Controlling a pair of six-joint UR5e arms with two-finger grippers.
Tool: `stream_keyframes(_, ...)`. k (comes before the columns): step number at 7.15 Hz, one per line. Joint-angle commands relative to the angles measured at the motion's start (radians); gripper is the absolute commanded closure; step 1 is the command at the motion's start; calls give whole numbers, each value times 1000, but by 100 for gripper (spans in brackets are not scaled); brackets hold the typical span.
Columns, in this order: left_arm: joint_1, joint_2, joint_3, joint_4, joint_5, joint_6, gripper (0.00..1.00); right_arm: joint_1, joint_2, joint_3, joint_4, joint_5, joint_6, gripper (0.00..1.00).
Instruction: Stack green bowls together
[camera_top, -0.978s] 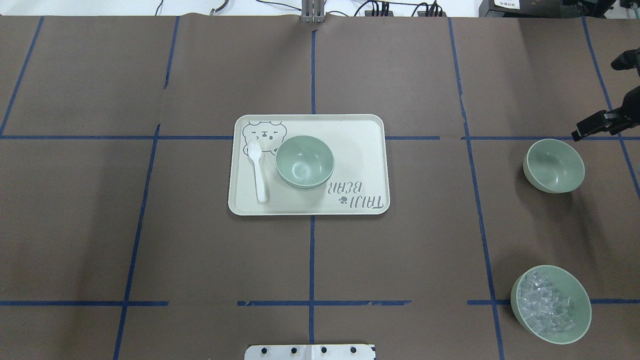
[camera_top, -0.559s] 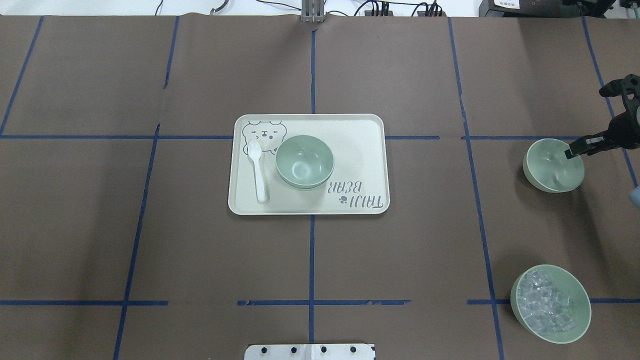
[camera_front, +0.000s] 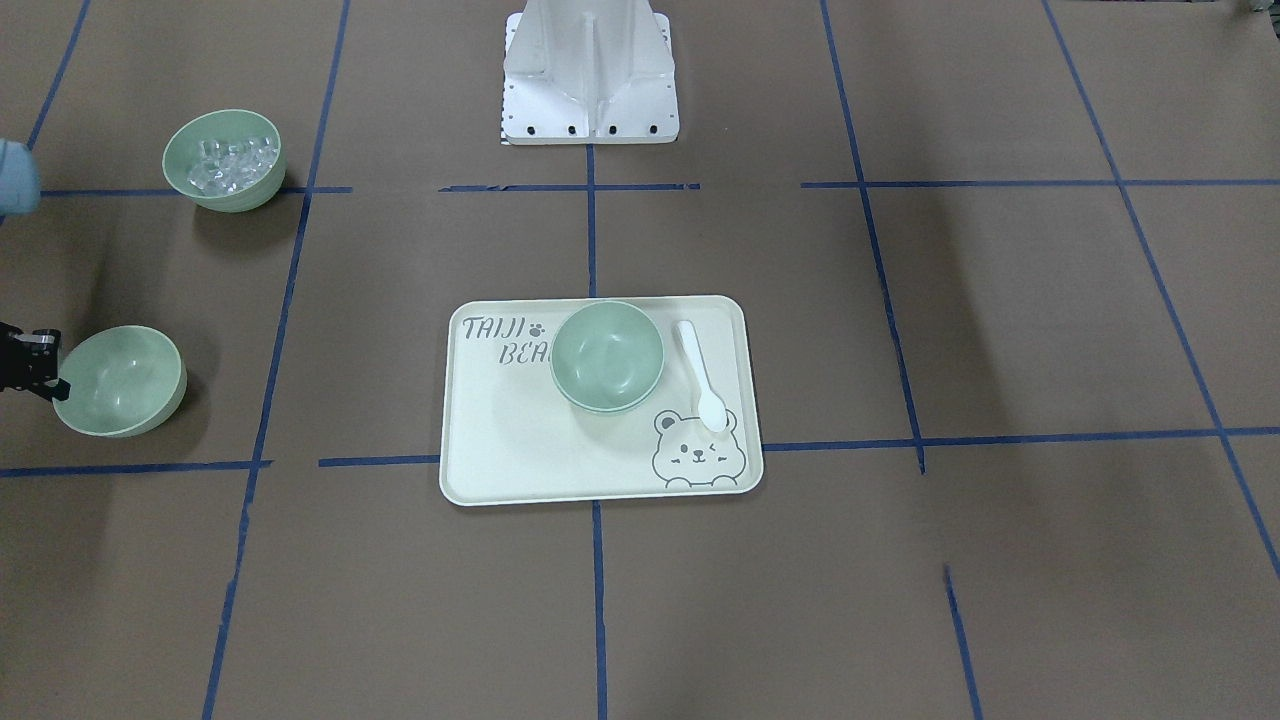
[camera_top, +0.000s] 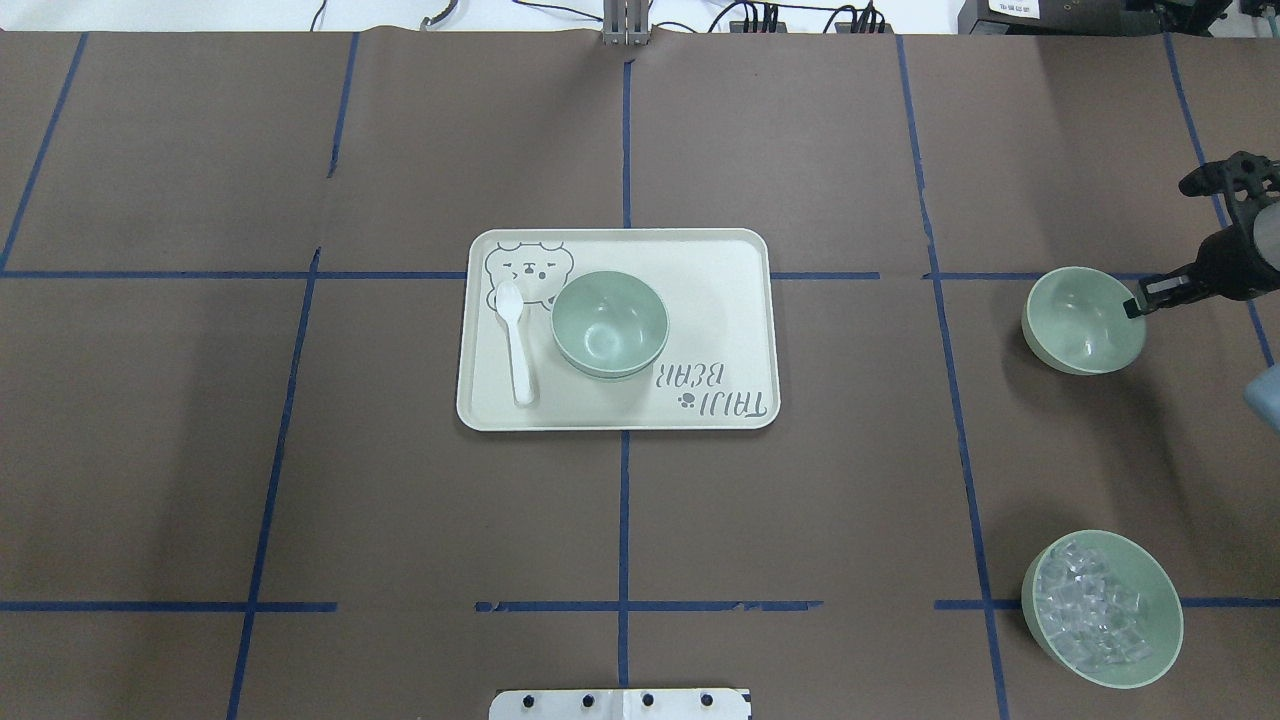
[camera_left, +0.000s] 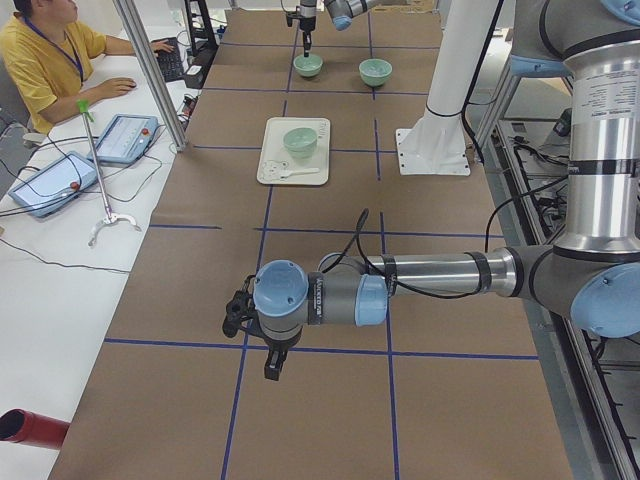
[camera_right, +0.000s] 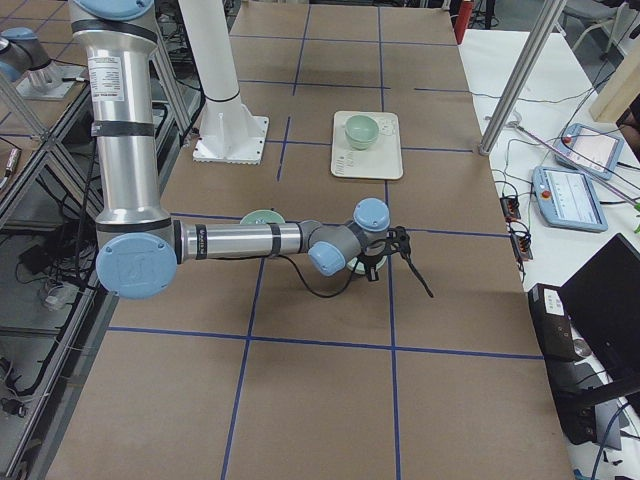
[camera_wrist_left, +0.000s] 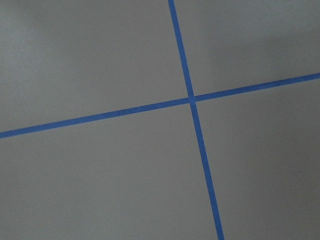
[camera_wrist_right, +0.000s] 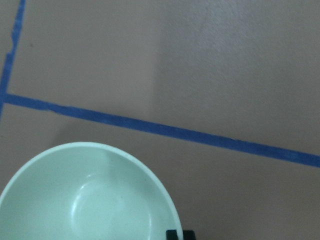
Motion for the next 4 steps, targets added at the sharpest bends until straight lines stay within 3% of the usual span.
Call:
stream_keyframes(1,-1,4,6,3,-2,-5,0,-25,147,15,-43,46,186,100)
stream_keyframes(4,0,0,-10,4,3,-135,0,-178,407,35,-108,0,533,100)
